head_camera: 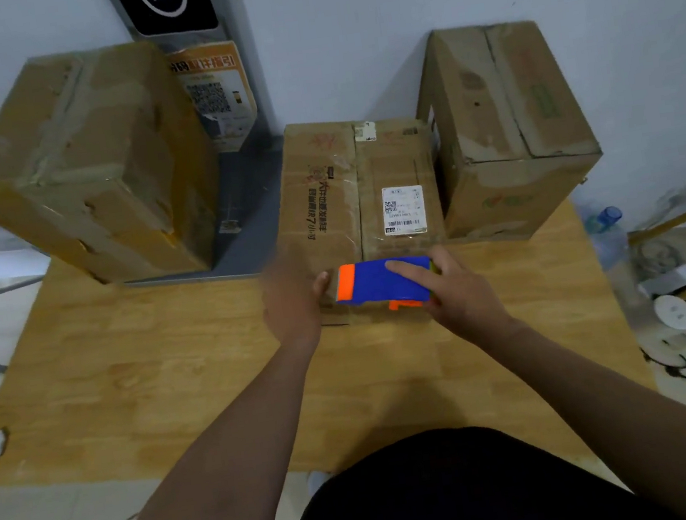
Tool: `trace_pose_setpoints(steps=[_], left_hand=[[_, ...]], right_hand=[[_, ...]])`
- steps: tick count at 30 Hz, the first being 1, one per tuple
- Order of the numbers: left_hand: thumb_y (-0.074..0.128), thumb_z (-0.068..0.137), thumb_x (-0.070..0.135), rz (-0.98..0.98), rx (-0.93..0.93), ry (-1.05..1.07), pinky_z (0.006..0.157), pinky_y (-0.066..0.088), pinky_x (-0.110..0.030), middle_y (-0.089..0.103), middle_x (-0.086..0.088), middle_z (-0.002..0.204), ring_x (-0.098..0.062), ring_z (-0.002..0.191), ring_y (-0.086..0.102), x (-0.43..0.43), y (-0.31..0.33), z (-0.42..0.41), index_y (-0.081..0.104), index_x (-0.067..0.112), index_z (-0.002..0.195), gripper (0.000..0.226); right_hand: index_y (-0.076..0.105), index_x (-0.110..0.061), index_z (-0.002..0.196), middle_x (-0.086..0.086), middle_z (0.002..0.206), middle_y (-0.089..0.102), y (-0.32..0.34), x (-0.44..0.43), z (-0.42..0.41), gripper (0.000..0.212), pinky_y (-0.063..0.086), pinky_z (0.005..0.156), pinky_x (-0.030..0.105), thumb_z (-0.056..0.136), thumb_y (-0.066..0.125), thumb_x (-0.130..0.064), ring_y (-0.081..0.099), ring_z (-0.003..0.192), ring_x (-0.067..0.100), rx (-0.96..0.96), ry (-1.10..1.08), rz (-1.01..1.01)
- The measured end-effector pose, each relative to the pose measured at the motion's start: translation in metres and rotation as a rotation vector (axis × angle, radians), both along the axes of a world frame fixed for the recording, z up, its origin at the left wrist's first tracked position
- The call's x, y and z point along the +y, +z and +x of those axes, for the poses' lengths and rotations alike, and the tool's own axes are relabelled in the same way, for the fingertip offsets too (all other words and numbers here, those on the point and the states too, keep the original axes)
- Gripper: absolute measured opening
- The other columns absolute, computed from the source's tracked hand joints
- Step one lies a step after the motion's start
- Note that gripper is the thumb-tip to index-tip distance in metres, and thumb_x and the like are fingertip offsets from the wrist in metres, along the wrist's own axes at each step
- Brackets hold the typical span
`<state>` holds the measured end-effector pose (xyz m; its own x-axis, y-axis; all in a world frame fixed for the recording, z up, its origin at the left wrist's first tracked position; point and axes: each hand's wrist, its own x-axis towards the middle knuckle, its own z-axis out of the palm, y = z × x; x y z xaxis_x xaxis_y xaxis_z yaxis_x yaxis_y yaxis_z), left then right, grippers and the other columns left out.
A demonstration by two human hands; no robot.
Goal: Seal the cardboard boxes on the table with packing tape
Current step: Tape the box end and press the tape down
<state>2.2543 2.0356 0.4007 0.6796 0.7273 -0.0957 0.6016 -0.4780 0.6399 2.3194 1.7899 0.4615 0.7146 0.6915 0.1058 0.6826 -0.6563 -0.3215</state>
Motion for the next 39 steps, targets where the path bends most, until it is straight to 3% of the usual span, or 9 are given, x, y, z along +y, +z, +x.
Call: trace_pose_setpoints(steps=[4, 11, 18, 28, 30, 32, 34, 36, 39], left_hand=[[0.067, 0.09, 0.056, 0.0, 0.016, -0.001, 0.093, 0.049, -0.059, 0.034, -0.003, 0.15, -0.034, 0.126, 0.052, 0.006, -0.006, 0.002, 0.034, 0.043, 0.148, 0.069], [0.063, 0.089, 0.064, -0.017, 0.052, -0.04, 0.095, 0.047, -0.061, 0.032, -0.002, 0.153, -0.036, 0.129, 0.047, 0.012, -0.005, -0.003, 0.029, 0.049, 0.147, 0.069], [0.061, 0.089, 0.065, -0.028, 0.002, -0.078, 0.091, 0.051, -0.059, 0.034, -0.004, 0.151, -0.035, 0.127, 0.051, 0.006, -0.012, -0.013, 0.03, 0.046, 0.148, 0.069], [0.056, 0.09, 0.069, 0.011, 0.01, -0.063, 0.093, 0.05, -0.061, 0.034, -0.006, 0.153, -0.036, 0.129, 0.047, -0.002, -0.016, -0.014, 0.028, 0.046, 0.15, 0.07], [0.052, 0.091, 0.072, 0.083, 0.068, -0.036, 0.098, 0.044, -0.065, 0.032, -0.008, 0.155, -0.039, 0.134, 0.042, -0.008, -0.016, -0.011, 0.029, 0.044, 0.151, 0.07], [0.046, 0.094, 0.072, 0.313, 0.152, 0.009, 0.107, 0.027, -0.074, 0.033, -0.012, 0.158, -0.041, 0.144, 0.031, -0.013, -0.016, -0.005, 0.036, 0.038, 0.151, 0.067], [0.045, 0.102, 0.059, 0.541, 0.156, -0.029, 0.112, 0.013, -0.077, 0.037, -0.016, 0.158, -0.04, 0.151, 0.025, -0.02, -0.017, 0.003, 0.045, 0.025, 0.149, 0.057], [0.047, 0.106, 0.031, 0.695, 0.071, -0.161, 0.118, 0.012, -0.073, 0.041, -0.015, 0.157, -0.035, 0.154, 0.025, -0.028, -0.016, 0.013, 0.048, 0.018, 0.146, 0.042], [0.05, 0.096, 0.002, 0.695, -0.055, -0.291, 0.124, 0.009, -0.064, 0.044, -0.011, 0.157, -0.03, 0.154, 0.026, -0.044, -0.009, 0.026, 0.047, 0.014, 0.147, 0.053]], right_hand=[[0.03, -0.049, 0.151, 0.003, 0.124, 0.042, 0.007, -0.005, 0.016, 0.074, 0.042, 0.066, 0.026, 0.092, 0.067, -0.025, 0.046, 0.109, 0.018, 0.015, 0.11, -0.027], [0.045, -0.045, 0.143, 0.001, 0.12, 0.041, 0.019, -0.031, 0.026, 0.071, 0.05, 0.059, 0.031, 0.083, 0.072, -0.019, 0.042, 0.108, 0.015, -0.111, 0.239, 0.028], [0.048, -0.043, 0.137, 0.007, 0.109, 0.052, 0.006, -0.056, 0.016, 0.079, 0.041, 0.047, 0.025, 0.075, 0.076, -0.004, 0.055, 0.09, 0.021, -0.134, 0.24, 0.027], [0.05, -0.036, 0.135, 0.014, 0.108, 0.056, -0.004, -0.101, 0.031, 0.083, 0.034, 0.058, 0.025, 0.069, 0.077, 0.008, 0.059, 0.087, 0.029, -0.231, 0.163, 0.005], [0.049, -0.037, 0.136, 0.014, 0.108, 0.055, -0.006, -0.098, 0.032, 0.08, 0.036, 0.057, 0.026, 0.073, 0.073, 0.007, 0.058, 0.089, 0.028, -0.238, 0.158, -0.024], [0.046, -0.039, 0.139, 0.012, 0.11, 0.053, -0.009, -0.095, 0.034, 0.075, 0.043, 0.057, 0.028, 0.08, 0.07, 0.001, 0.056, 0.093, 0.027, -0.241, 0.15, -0.053], [0.043, -0.04, 0.14, 0.01, 0.11, 0.051, -0.01, -0.095, 0.039, 0.073, 0.047, 0.057, 0.03, 0.083, 0.07, -0.002, 0.053, 0.095, 0.026, -0.24, 0.113, -0.057], [0.042, -0.041, 0.14, 0.01, 0.108, 0.05, -0.012, -0.096, 0.042, 0.075, 0.046, 0.056, 0.03, 0.084, 0.072, -0.002, 0.053, 0.096, 0.027, -0.238, 0.081, -0.042], [0.042, -0.041, 0.14, 0.01, 0.107, 0.05, -0.013, -0.098, 0.045, 0.075, 0.045, 0.057, 0.029, 0.085, 0.071, 0.0, 0.052, 0.095, 0.026, -0.226, 0.083, -0.041]])
